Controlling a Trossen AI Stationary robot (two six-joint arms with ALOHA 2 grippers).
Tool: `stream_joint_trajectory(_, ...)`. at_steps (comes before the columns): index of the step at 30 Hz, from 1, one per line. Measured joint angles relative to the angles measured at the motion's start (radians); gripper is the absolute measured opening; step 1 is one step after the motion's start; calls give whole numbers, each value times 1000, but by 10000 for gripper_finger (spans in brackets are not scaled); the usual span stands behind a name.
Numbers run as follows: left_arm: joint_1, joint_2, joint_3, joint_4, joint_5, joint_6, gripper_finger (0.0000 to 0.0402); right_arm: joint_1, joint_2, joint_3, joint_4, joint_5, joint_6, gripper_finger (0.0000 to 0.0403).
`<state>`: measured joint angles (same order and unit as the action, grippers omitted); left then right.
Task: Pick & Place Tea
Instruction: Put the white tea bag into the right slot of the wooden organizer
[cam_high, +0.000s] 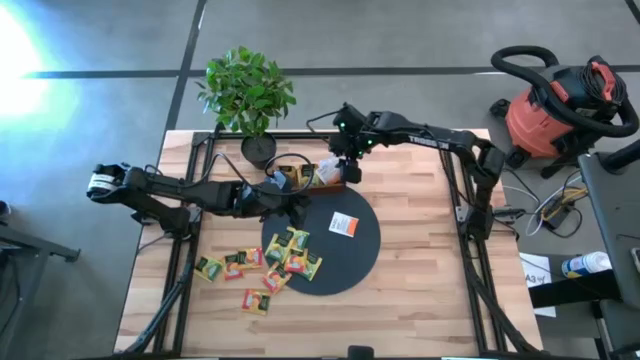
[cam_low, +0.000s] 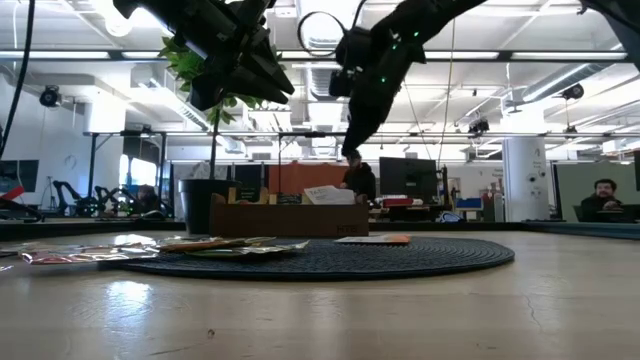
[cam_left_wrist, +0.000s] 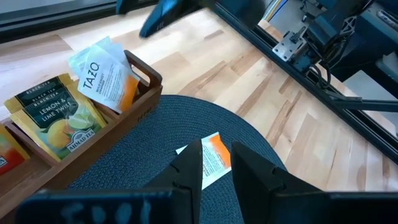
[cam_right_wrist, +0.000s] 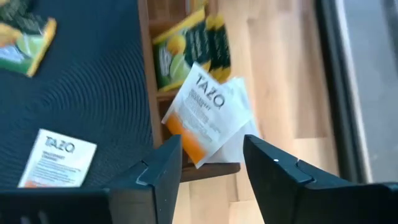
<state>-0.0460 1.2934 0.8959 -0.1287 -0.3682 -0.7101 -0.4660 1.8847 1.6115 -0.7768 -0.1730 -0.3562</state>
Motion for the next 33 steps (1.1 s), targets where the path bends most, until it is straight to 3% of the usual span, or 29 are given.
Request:
stream_joint_trajectory(22, -1, 0, 0, 0, 0, 0, 58, 8, -115, -10, -14, 15, 77, 146)
stream_joint_trajectory(33, -1, 0, -1, 0, 0, 0, 58, 37, -116, -26, -146, 15, 97, 141)
